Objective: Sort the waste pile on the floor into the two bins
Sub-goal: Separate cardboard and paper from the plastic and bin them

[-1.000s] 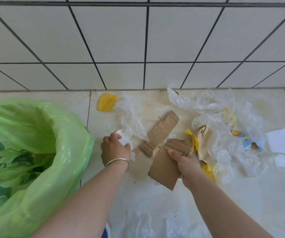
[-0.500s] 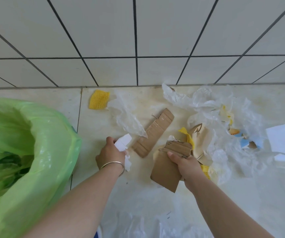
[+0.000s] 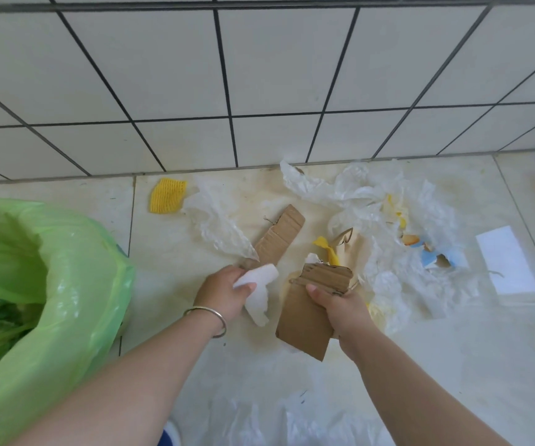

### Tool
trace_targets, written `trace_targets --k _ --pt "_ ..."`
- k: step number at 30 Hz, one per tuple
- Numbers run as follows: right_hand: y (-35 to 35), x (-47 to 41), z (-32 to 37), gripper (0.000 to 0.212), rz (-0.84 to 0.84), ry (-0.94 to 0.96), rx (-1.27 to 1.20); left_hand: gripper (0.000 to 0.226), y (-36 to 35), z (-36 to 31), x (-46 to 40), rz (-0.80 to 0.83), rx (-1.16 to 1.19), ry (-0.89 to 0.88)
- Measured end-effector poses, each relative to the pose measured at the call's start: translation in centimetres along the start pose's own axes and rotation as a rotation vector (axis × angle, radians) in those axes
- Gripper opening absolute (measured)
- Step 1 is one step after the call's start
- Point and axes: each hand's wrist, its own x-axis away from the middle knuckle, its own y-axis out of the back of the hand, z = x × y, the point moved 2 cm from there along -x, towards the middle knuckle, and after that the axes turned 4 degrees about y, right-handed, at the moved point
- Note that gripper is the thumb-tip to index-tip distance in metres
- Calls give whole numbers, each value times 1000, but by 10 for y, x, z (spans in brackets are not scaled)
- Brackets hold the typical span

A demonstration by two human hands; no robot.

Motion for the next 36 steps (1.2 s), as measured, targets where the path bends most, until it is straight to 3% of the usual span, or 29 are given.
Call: trace_targets --k 4,9,12,21,30,34,36 --pt "5 -4 -3 6 -13 -2 -8 25 -27 -22 -8 81 -251 -249" --pt "10 -9 -3 9 1 20 -12 23 -36 -31 -27 -141 -335 -348" --pt "17 -10 -7 7 3 0 7 20 -31 -34 -39 -254 -340 -295" --pt "47 -14 -22 7 -41 -46 -4 30 -38 -71 -66 -197 -396 -235" --pt "52 -11 -20 8 -22 -27 -12 23 -28 -71 -63 -342 -453 -65" --pt "47 -7 -15 11 -7 -24 -15 25 -27 -69 -52 -281 -570 -73" --pt "46 -5 -10 12 -5 -7 -39 26 -25 -67 -44 -245 -486 -44"
